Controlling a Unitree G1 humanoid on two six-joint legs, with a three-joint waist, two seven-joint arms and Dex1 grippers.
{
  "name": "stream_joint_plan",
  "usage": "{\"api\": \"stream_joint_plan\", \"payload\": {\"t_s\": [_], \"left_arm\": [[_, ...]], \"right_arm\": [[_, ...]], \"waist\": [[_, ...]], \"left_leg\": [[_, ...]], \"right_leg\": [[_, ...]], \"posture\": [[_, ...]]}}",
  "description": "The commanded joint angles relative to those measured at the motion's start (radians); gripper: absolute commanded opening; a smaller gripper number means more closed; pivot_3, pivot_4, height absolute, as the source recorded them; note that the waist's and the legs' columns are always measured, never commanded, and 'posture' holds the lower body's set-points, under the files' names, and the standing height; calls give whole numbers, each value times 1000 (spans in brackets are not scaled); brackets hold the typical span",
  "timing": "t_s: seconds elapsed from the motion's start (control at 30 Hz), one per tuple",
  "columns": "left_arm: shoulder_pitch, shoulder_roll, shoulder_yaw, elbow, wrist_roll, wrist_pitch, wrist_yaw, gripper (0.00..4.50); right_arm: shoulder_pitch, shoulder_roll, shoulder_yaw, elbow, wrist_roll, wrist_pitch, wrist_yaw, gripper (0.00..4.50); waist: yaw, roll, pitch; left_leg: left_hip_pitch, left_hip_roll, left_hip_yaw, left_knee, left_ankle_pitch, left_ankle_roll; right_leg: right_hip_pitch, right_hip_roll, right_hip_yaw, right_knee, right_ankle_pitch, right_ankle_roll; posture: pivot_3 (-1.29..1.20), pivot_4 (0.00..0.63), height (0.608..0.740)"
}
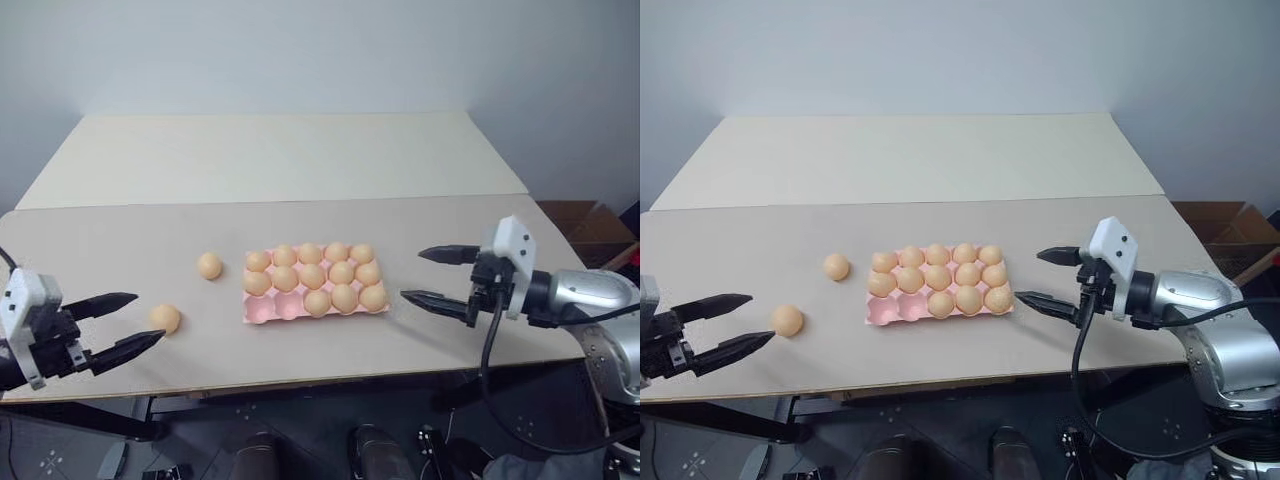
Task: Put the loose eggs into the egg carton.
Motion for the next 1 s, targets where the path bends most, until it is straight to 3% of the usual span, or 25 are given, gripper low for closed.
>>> {"api": "stream_joint_plan", "payload": {"t_s": [0.03, 0.2, 0.57, 0.7, 0.83, 0.9, 1.0], "left_arm": [[7, -25, 3, -16, 29, 36, 89, 4500], [-76, -62, -129, -19, 68, 144, 274, 4500], [-320, -113, -355, 59, 119, 340, 494, 4500], [-342, -116, -350, 57, 111, 363, 499, 3635], [-320, -91, -328, 7, 102, 335, 451, 2320], [-322, -70, -331, -31, 101, 297, 409, 2087], [-348, -53, -341, -61, 88, 265, 366, 2087]], "right_arm": [[-7, -6, -17, -8, 4, -43, -16, 4484], [7, -8, -5, -3, -4, -81, -19, 4484], [8, -6, 16, -6, -17, -117, -26, 4484], [6, -11, 6, -11, -11, -111, -36, 4500], [12, -12, 0, -16, -5, -118, -33, 4500], [23, -15, -1, -3, -5, -152, -2, 4500], [22, -17, -5, 26, 4, -184, 37, 4500]], "waist": [[5, 0, 0], [17, 0, 0], [20, -1, 0], [16, -1, 0], [16, -1, 0], [16, -1, 0], [23, -1, 0]], "left_leg": [[0, 0, 0, 0, 0, 0], [-1, -2, 0, 0, 0, 0], [-3, -2, -2, 0, 0, 0], [-2, -2, -2, 0, 0, 0], [-3, -2, -2, 0, 0, 0], [-3, -2, -2, 0, 0, 0], [-3, -2, -2, 0, 0, 0]], "right_leg": [[0, 0, 0, 0, 0, 0], [1, -1, 0, -1, 3, -4], [1, 0, 0, -1, 7, 1], [1, 0, 0, -1, 7, 1], [1, -1, 0, -1, 7, 1], [1, -1, 0, -2, 7, 1], [1, -1, 0, -1, 6, 0]], "posture": [[0, 150, 740], [0, 150, 740], [0, 150, 740], [0, 150, 740], [0, 150, 740], [0, 150, 740], [0, 150, 740]]}}
